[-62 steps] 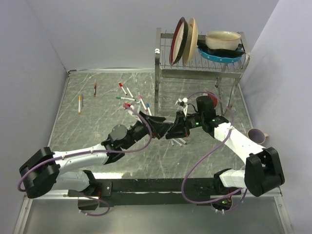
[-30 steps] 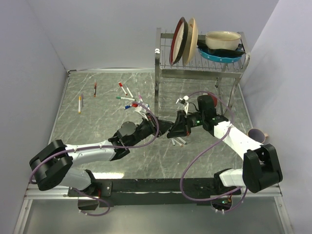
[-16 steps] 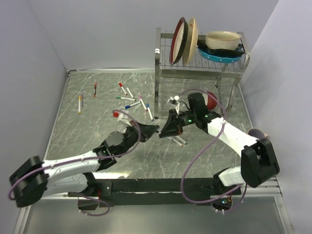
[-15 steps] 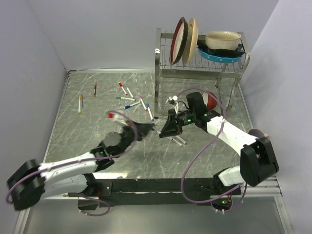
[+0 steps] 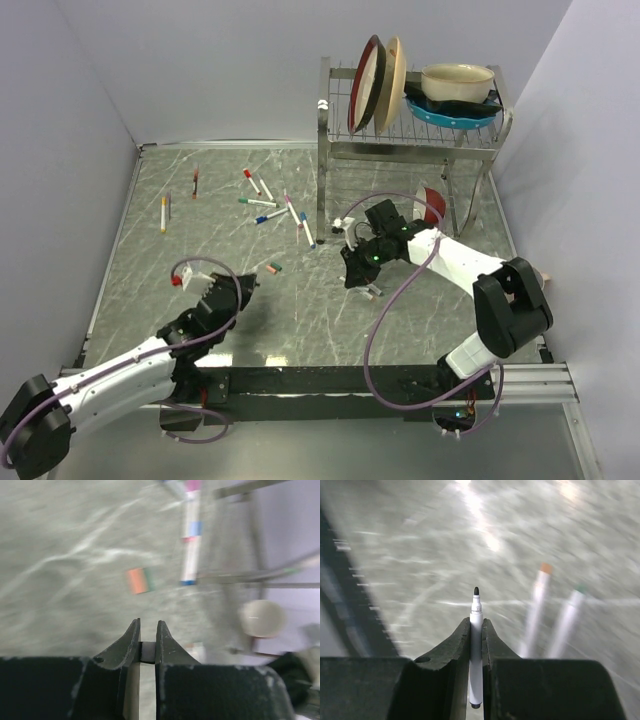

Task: Open the pen caps

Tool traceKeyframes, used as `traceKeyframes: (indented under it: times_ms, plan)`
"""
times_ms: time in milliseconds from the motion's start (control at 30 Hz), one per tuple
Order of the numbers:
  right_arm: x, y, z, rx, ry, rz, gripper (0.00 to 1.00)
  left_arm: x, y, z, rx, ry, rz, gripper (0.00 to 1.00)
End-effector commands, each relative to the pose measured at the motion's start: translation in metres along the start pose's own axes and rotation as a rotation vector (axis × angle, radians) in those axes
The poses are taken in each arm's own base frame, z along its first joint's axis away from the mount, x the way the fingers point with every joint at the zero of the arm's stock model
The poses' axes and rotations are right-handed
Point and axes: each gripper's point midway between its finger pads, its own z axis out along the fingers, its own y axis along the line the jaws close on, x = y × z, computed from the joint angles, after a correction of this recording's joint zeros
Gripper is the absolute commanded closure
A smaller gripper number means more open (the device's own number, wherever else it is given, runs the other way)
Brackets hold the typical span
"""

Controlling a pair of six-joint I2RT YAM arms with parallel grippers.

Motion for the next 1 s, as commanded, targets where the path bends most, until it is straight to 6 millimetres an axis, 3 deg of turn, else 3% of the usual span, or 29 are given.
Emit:
traceKeyframes:
  times_ms: [0, 133, 467, 667, 967]
  plan:
    - [0.011, -0.042, -0.010, 0.229, 0.087, -0.039, 1.00, 0.014, 0.057, 0.001, -0.167, 0.041, -0.038, 0.99]
    - [0.023, -0.059, -0.003, 0.281, 0.164, -0.006, 1.00, 0.018, 0.059, 0.007, -0.183, 0.060, -0.015, 0.99]
    - [0.024, -0.064, 0.000, 0.293, 0.175, 0.002, 0.93, 0.018, 0.063, 0.036, -0.250, 0.087, 0.048, 0.88]
    - [0.025, -0.062, 0.002, 0.281, 0.180, 0.006, 0.89, 0.029, 0.060, 0.053, -0.301, 0.149, 0.078, 0.81]
    - [0.025, -0.060, 0.003, 0.263, 0.184, 0.007, 0.80, 0.034, 0.057, 0.057, -0.298, 0.178, 0.079, 0.56]
